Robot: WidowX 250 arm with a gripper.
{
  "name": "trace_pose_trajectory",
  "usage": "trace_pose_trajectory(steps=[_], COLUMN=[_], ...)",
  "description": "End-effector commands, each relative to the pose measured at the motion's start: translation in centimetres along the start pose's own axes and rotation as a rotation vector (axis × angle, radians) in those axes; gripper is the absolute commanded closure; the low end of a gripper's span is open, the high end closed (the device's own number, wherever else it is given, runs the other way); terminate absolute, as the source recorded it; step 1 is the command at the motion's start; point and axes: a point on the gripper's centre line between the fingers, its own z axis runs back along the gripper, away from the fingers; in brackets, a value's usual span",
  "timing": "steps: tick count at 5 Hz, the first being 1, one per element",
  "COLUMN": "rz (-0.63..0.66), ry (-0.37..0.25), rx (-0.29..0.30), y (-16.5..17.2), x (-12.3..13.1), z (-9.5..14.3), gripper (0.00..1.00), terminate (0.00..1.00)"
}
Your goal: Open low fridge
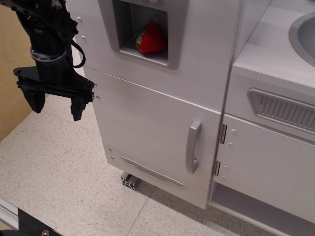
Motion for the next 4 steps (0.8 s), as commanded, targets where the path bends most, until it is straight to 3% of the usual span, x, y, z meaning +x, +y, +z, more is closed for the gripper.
trace_pose_trajectory(steps=[1, 4], rz=[0.000, -0.157], ry=[0.000, -0.100], rx=[0.000, -0.117], y=[0.0, -10.2], x=[0.0, -3.7], z=[0.0, -0.3], gripper=[0.00, 0.00], terminate=[0.00, 0.00])
